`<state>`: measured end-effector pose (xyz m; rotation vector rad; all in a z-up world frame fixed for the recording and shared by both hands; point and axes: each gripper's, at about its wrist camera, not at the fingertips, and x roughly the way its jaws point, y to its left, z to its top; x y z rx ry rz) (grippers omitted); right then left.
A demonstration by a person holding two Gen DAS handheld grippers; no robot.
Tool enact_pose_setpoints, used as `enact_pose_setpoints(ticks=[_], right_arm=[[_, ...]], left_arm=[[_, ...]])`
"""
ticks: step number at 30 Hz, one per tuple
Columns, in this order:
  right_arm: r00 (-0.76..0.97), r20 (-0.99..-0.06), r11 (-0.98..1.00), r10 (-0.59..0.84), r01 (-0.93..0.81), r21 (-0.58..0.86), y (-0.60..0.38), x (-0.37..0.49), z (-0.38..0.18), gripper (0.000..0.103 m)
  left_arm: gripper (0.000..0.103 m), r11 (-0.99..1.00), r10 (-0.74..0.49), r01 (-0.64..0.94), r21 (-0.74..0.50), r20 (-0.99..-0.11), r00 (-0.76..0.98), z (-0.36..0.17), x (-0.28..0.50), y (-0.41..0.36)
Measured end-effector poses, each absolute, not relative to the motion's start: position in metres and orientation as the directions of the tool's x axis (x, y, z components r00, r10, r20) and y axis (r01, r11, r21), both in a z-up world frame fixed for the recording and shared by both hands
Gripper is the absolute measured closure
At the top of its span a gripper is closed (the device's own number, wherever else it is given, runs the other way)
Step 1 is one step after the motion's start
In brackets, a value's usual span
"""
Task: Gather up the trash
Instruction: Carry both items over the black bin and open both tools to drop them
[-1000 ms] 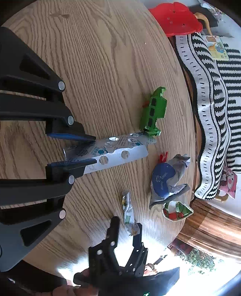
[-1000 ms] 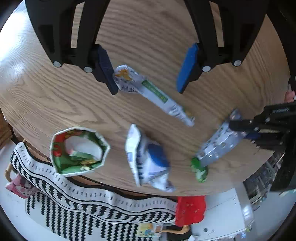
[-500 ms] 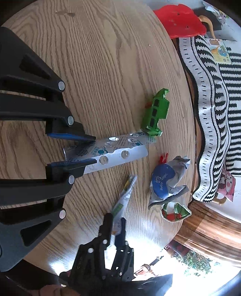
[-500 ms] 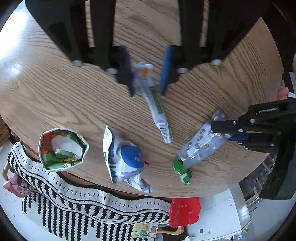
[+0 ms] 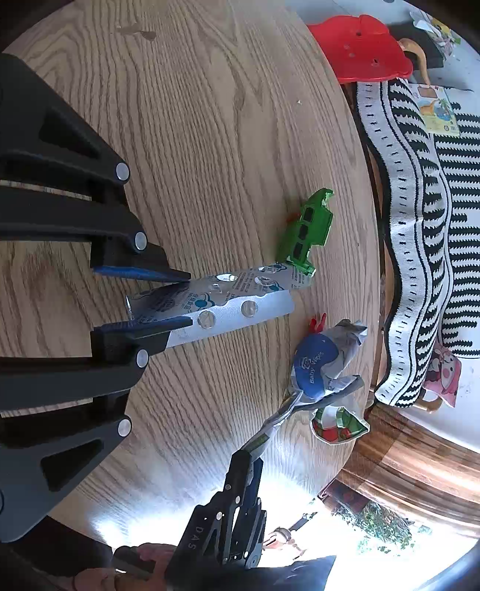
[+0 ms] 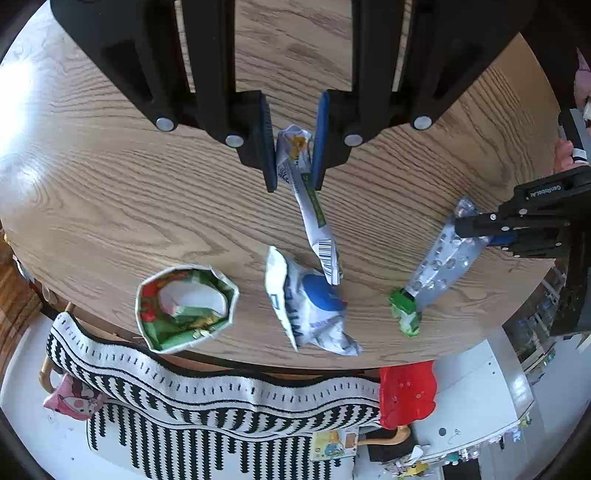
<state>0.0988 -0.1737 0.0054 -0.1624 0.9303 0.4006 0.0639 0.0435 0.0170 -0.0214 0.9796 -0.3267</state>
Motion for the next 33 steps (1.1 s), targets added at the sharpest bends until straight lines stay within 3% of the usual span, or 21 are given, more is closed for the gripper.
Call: enact_pose_setpoints(ticks=[26, 33], right_arm=[[0.519, -0.828, 0.918, 0.214, -0.396, -0.011, -0.17, 0.094, 0.004, 0.084], [0.586, -0.773, 0.939, 0.242, -0.341, 0.036, -0.193, 0.065, 0.034, 0.084]], left_arm=[[0.085, 0.954, -0.264, 0.261, -0.145, -0.817, 0.512, 0.023, 0.055, 0.04], [0.085, 0.941, -0.297, 0.302, -0.151, -0.794, 0.53, 0.037, 0.034, 0.015]])
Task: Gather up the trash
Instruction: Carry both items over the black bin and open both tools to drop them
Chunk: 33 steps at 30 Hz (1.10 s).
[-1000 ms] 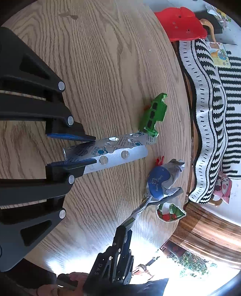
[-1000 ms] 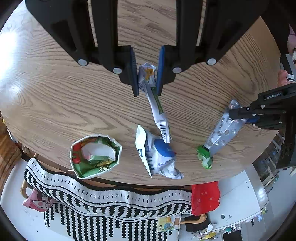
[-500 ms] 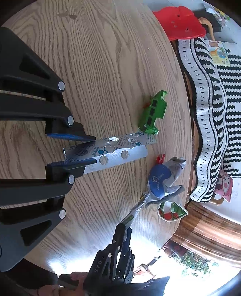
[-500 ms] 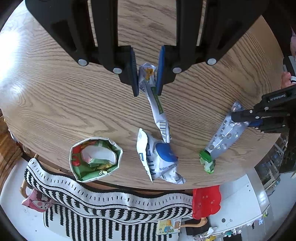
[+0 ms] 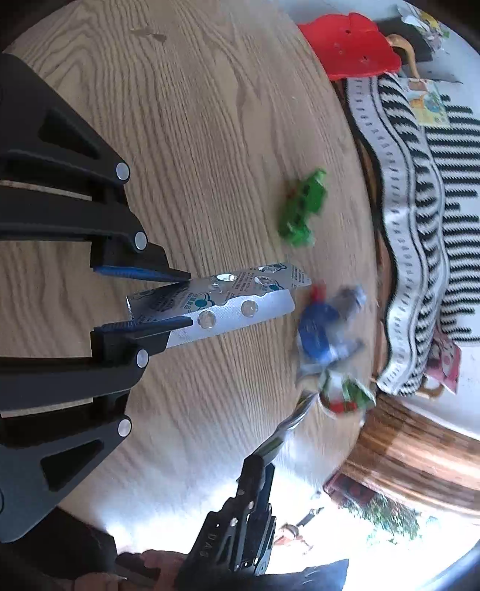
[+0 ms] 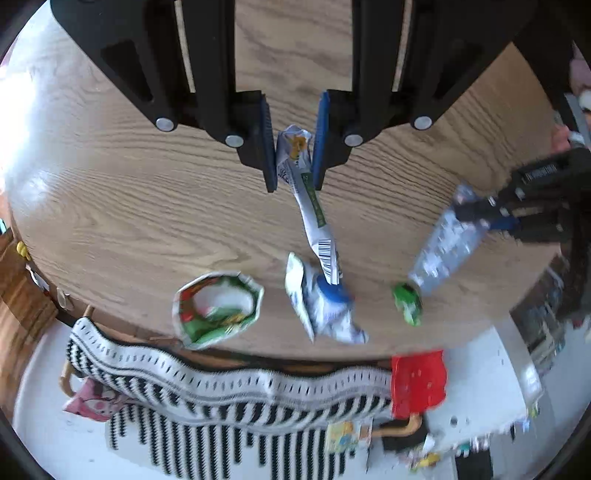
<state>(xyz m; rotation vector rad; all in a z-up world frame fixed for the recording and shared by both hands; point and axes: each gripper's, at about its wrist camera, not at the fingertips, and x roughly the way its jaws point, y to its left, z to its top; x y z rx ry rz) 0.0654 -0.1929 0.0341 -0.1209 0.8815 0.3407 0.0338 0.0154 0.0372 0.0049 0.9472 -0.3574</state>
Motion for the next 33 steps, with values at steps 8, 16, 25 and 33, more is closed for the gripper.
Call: enact_pose_setpoints(ticks=[8, 16, 25, 33], right_arm=[[0.716, -0.652, 0.967, 0.251, -0.212, 0.139, -0.28, -0.009, 0.09, 0.084], [0.787, -0.615, 0.997, 0.05, -0.009, 0.071, -0.423, -0.129, 0.114, 0.084], [0.689, -0.724, 0.891, -0.029, 0.346, 0.294, -0.586, -0.258, -0.012, 0.084], [0.623, -0.775, 0.723, 0.109, 0.485, 0.492, -0.619, -0.312, -0.129, 0.084]], left_arm=[[0.085, 0.845, -0.466, 0.498, -0.196, -0.728, 0.503, 0.074, -0.022, -0.082], [0.085, 0.64, -0.591, 0.748, -0.173, -0.733, 0.337, 0.105, -0.084, -0.261], [0.085, 0.461, -0.512, 0.853, -0.246, -0.859, 0.029, 0.015, -0.177, -0.434], [0.085, 0.469, -0.397, 0.84, -0.271, -0.915, -0.074, -0.041, -0.185, -0.462]])
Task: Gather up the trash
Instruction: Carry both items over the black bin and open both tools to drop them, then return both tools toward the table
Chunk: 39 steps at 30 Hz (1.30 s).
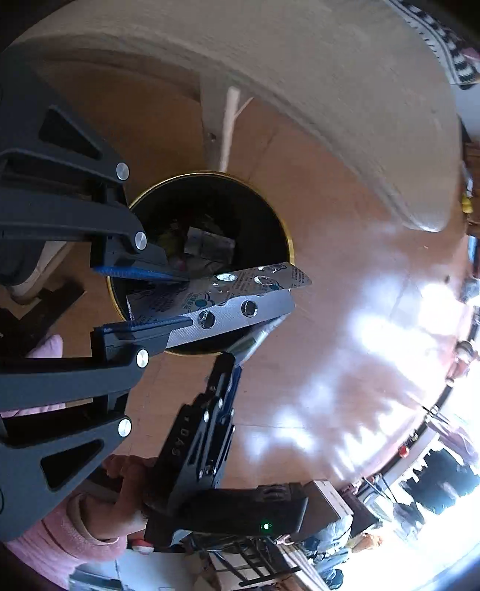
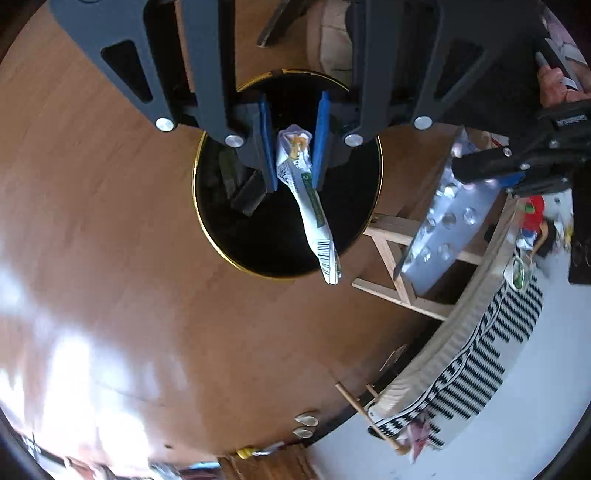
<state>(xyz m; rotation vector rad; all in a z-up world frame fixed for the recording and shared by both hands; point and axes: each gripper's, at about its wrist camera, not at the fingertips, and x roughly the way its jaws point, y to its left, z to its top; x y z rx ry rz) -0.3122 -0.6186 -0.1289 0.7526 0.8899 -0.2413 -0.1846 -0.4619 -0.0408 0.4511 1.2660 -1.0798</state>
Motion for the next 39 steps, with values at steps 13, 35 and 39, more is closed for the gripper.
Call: enact_pose_setpoints(ticks=[13, 35, 39], right_arm=[[0.573, -0.819, 0.775, 0.025, 0.507, 0.378, -0.607, -0.299, -0.119, 0.006], [0.633, -0.717, 0.866, -0.292, 0.493, 0.083, -0.547, -0.239, -0.015, 0.007], [0.7, -0.682, 0.932, -0.212, 0.355, 0.074, -0.503, -0.181, 0.015, 0.007]], left_arm=[[0.014, 0.498, -0.435, 0.8, -0.334, -0.895, -0.103, -0.039, -0.167, -0.454], [0.006, 0.845, -0.477, 0.508, -0.168, -0.667, 0.573, 0.108, -0.049, -0.164], [0.006, 0.963, -0.26, 0.237, -0.132, -0.702, 0.664, 0.093, -0.002, -0.058]])
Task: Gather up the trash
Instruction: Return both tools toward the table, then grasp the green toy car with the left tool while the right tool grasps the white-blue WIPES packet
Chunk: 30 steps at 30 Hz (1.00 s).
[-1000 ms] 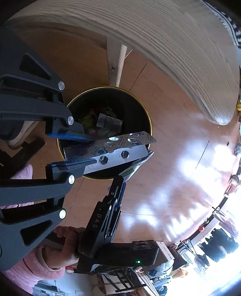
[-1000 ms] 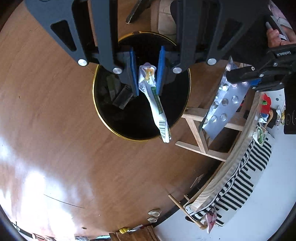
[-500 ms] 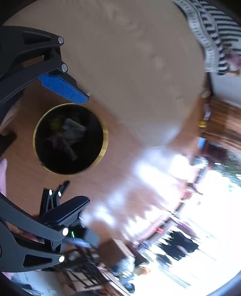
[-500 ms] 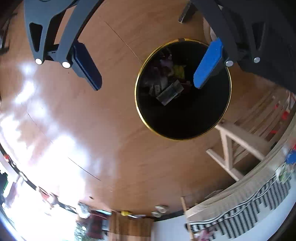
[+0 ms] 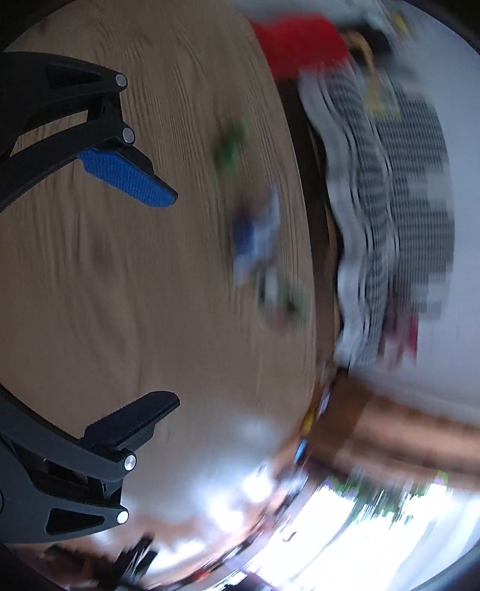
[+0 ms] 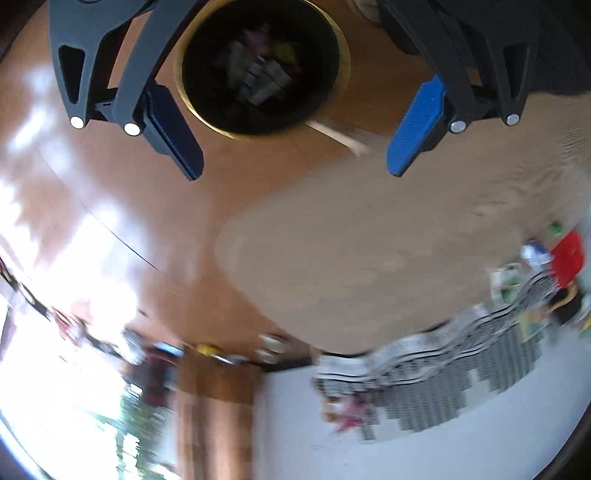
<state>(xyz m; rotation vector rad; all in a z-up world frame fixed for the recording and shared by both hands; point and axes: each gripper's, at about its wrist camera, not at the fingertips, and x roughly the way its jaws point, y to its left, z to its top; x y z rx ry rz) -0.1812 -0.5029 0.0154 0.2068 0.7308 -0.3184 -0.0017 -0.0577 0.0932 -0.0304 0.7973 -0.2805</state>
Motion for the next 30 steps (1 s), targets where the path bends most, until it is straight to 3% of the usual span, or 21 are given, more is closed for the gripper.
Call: enact_pose_setpoints(ticks=[3, 7, 12, 20, 22, 23, 25, 26, 28, 30], right_arm=[[0.733, -0.666, 0.972, -0.136, 0.23, 0.055, -0.457, -0.126, 0.034, 0.007], [0.77, -0.638, 0.996, -0.006, 0.063, 0.067, -0.389, -0.054, 0.058, 0.007], [0.76, -0.636, 0.986, 0.13, -0.164, 0.005, -0.29, 0.04, 0.072, 0.007], [0.646, -0.722, 0.89, 0.247, -0.445, -0.095, -0.163, 0.136, 0.037, 0.007], [0.631, -0.727, 0.876, 0.269, -0.475, -0.088, -0.147, 0.151, 0.03, 0.007], [0.631, -0.729, 0.875, 0.266, -0.476, -0.092, -0.138, 0.161, 0.026, 0.007], [0.622, -0.737, 0.874, 0.263, -0.477, -0.091, -0.128, 0.176, 0.021, 0.018], [0.61, -0.748, 0.874, 0.262, -0.479, -0.084, -0.12, 0.186, 0.015, 0.024], [0.565, -0.778, 0.875, 0.274, -0.482, -0.042, -0.113, 0.196, 0.003, 0.049], [0.563, -0.776, 0.88, 0.283, -0.474, -0.023, -0.111, 0.197, -0.001, 0.05]], left_arm=[[0.006, 0.986, -0.162, 0.089, -0.139, -0.719, 0.676, 0.083, 0.029, -0.002], [0.006, 0.981, -0.13, -0.027, -0.194, -0.748, 0.651, 0.063, 0.073, 0.028], [0.006, 0.981, -0.102, -0.069, -0.18, -0.786, 0.61, 0.041, 0.124, 0.035], [0.006, 0.997, -0.045, -0.025, -0.072, -0.822, 0.567, 0.019, 0.171, 0.033], [0.015, 0.997, -0.051, -0.026, -0.079, -0.826, 0.561, 0.014, 0.176, 0.038], [0.036, 0.996, -0.066, -0.017, -0.09, -0.834, 0.548, 0.01, 0.178, 0.04], [0.049, 0.998, -0.054, -0.004, -0.067, -0.833, 0.551, 0.008, 0.18, 0.042], [0.049, 0.998, -0.059, 0.008, -0.065, -0.831, 0.554, 0.008, 0.181, 0.043], [0.049, 0.996, -0.085, 0.019, -0.09, -0.832, 0.549, 0.009, 0.178, 0.048], [0.049, 0.993, -0.11, 0.035, -0.109, -0.834, 0.541, 0.01, 0.175, 0.051]])
